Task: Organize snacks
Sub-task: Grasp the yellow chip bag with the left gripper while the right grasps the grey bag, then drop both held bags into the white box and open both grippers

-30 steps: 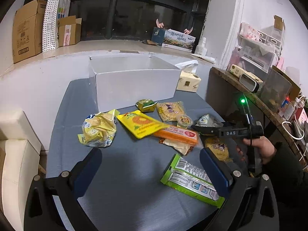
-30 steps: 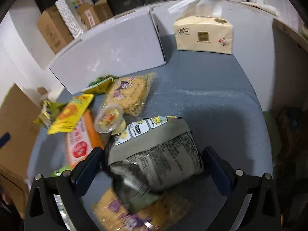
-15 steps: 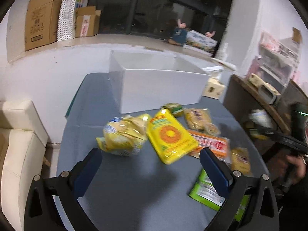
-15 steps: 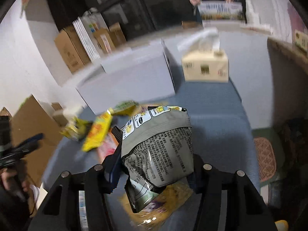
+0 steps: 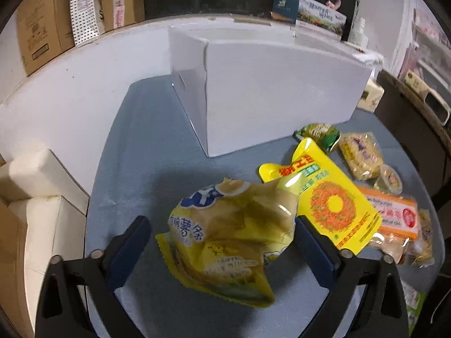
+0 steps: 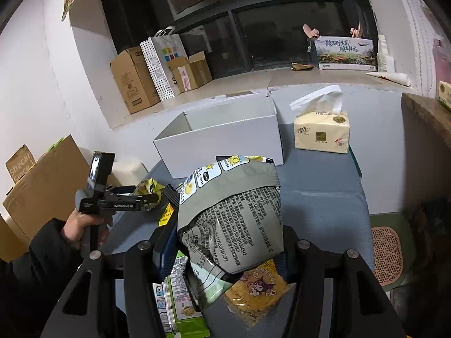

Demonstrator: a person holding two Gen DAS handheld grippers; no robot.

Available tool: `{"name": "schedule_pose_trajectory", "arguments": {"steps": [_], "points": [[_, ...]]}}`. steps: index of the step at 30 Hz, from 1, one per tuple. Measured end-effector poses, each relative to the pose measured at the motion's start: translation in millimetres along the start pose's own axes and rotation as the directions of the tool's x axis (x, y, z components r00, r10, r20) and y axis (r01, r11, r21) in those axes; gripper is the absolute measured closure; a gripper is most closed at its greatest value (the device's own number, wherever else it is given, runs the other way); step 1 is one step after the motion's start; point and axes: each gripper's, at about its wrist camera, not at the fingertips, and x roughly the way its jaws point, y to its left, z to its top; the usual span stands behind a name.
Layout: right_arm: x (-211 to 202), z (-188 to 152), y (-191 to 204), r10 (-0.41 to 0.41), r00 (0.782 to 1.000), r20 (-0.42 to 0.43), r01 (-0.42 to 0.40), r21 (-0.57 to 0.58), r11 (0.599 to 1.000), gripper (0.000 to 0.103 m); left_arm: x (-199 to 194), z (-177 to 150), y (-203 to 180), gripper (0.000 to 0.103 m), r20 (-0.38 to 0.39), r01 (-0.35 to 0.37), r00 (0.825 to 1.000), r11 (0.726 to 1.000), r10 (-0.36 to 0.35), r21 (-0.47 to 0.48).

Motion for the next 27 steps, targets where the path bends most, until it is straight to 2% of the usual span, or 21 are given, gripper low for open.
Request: {"name": "schedule_pose_trajectory", "arguments": {"steps": [3,4,5,7,13,15,19,21,24,27], "points": [[7,-3,1,0.008,1.0,-0.02,-0.008,0.006,1.0,0.043,-8,-2,-3,0.049,0.038,-0.017,0.999,1.0,0.016,0.013],[8,-4,2,0.011,1.0,-0.025,-0.011,0.005,1.0,0.043,-14,-1,-1,0.051,0.058,0.01,0.998,1.0,-0.009,-0.007],[10,-5,4,0.014,0.999,-0.029,-0.014,0.001,1.0,0.043,-25,-1,1,0.052,0.097,0.04,0.995,0.999,-0.037,-0.029],[13,-3,6,0.023,0.999,-0.031,-0.023,-0.002,1.0,0.043,-49,1,-2,0.052,0.161,0.076,0.984,0.997,-0.073,-0.014],[30,25,14,0.052,0.999,-0.006,-0.052,-0.006,0.999,0.042,-109,27,-4,0.052,0.3,0.189,0.937,0.982,-0.18,0.0],[38,47,17,0.07,0.997,0.015,-0.07,-0.005,0.998,0.042,-122,44,-2,0.053,0.335,0.208,0.921,0.978,-0.199,0.008],[66,103,22,0.059,0.998,0.035,-0.058,-0.032,0.998,0.042,-127,95,-7,0.052,0.377,0.196,0.904,0.979,-0.199,0.047],[83,130,21,0.047,0.998,0.033,-0.046,-0.025,0.999,0.042,-123,118,-11,0.052,0.386,0.18,0.903,0.982,-0.188,0.058],[117,170,15,0.025,1.0,0.014,-0.025,-0.006,1.0,0.042,-102,159,-15,0.052,0.372,0.169,0.911,0.984,-0.178,0.058],[149,200,7,-0.005,1.0,-0.009,0.005,-0.002,1.0,0.041,-78,186,-19,0.052,0.34,0.145,0.927,0.988,-0.157,0.062]]}}
